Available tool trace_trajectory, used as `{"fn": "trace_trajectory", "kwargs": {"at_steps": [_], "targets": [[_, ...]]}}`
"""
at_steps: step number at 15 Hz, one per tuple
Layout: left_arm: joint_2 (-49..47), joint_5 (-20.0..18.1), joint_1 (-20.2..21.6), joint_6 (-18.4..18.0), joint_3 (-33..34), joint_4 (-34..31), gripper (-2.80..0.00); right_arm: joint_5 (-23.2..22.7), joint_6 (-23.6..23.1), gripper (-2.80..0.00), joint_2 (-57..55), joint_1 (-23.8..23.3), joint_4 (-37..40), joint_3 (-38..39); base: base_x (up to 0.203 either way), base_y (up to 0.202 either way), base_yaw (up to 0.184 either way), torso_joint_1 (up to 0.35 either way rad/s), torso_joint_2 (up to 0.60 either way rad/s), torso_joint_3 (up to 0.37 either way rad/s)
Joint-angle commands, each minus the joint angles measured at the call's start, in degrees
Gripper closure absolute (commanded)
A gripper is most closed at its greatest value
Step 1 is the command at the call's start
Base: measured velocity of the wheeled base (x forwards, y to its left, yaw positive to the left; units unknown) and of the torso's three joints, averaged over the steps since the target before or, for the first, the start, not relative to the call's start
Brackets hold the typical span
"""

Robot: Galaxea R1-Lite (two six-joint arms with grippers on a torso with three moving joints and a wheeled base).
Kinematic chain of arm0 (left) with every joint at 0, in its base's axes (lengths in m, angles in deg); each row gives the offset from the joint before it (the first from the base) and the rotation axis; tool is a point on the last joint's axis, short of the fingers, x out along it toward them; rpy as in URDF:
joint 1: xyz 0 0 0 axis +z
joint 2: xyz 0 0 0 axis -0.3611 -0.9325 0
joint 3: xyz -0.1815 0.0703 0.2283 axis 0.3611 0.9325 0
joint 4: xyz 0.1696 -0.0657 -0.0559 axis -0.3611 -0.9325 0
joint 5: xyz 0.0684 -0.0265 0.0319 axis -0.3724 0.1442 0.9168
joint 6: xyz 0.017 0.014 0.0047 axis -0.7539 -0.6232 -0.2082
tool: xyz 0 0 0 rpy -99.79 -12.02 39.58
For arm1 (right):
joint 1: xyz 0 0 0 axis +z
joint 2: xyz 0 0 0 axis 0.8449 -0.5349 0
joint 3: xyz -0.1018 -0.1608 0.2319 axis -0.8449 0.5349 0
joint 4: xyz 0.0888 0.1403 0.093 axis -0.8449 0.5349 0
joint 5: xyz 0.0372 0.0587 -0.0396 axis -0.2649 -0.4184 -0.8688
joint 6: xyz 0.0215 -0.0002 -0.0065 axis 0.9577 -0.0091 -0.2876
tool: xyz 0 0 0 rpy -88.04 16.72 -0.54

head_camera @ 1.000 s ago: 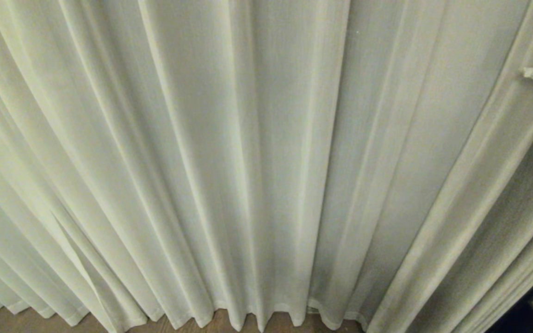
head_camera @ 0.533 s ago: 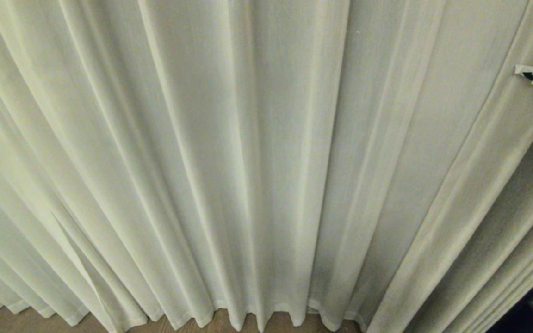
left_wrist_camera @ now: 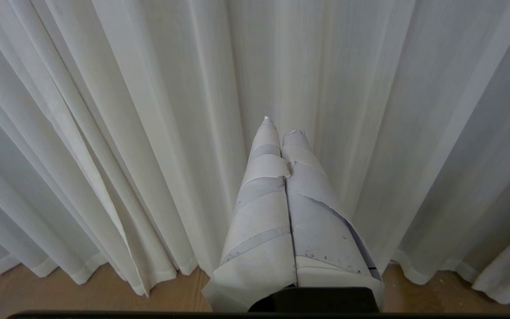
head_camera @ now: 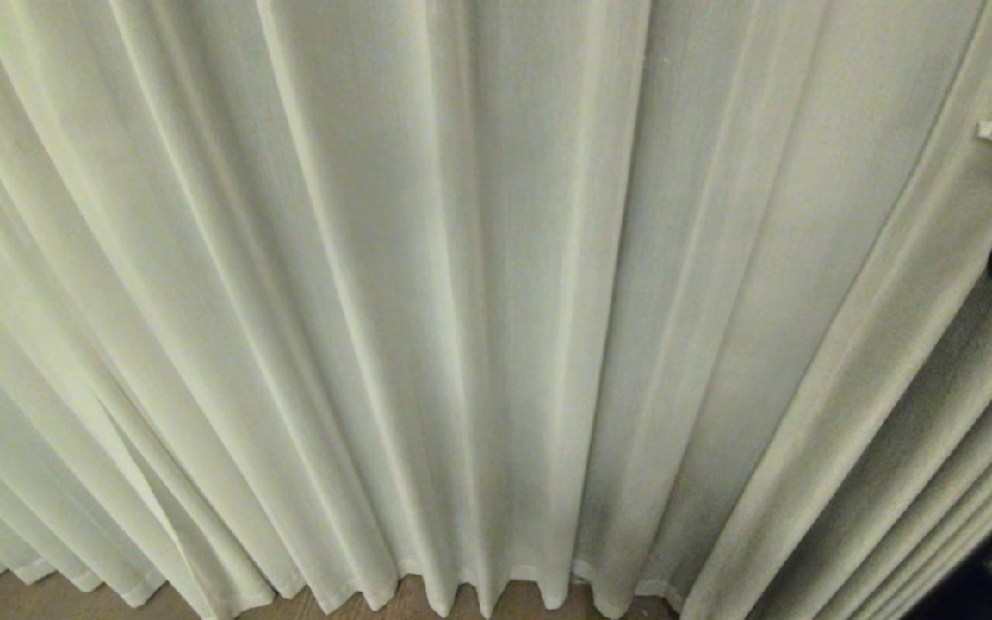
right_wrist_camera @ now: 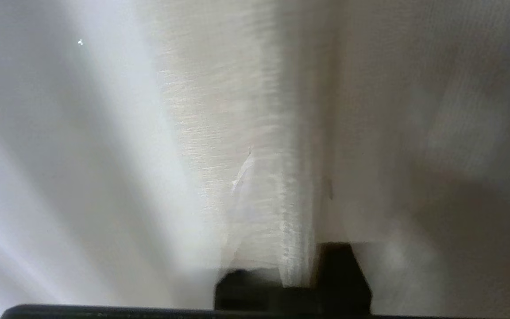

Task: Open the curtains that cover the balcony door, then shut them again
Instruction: Close the outer curtains on both sides

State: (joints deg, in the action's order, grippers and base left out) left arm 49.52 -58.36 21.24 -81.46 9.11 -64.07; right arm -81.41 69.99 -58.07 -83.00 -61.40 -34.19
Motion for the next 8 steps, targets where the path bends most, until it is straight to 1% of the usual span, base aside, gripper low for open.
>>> {"fn": "trace_trajectory", "kwargs": {"at_steps": [1, 4, 5, 7, 8], "targets": [[0.02, 0.04, 0.01, 0.04, 0.00, 0.01, 0.00, -0.03, -0.01, 0.00, 8.31, 2.05, -0.23, 7.29, 0.000, 0.000, 0.000, 0.000, 0.00, 0.000], [0.02, 0.04, 0.01, -0.05, 0.00, 0.01, 0.00, 0.27, -0.10, 0.00, 15.93, 6.06, -1.33, 17.70, 0.000, 0.000, 0.000, 0.000, 0.00, 0.000], [0.02, 0.04, 0.01, 0.02, 0.00, 0.01, 0.00, 0.32, -0.09, 0.00, 17.45, 7.27, -3.21, 20.89, 0.000, 0.000, 0.000, 0.000, 0.00, 0.000], [0.02, 0.04, 0.01, -0.05, 0.00, 0.01, 0.00, 0.76, -0.01, 0.00, 19.13, 9.48, -10.35, 27.14, 0.000, 0.000, 0.000, 0.000, 0.00, 0.000], [0.02, 0.04, 0.01, -0.03, 0.00, 0.01, 0.00, 3.70, 0.09, 0.00, 19.32, 10.89, -13.37, 28.93, 0.000, 0.000, 0.000, 0.000, 0.00, 0.000]]}}
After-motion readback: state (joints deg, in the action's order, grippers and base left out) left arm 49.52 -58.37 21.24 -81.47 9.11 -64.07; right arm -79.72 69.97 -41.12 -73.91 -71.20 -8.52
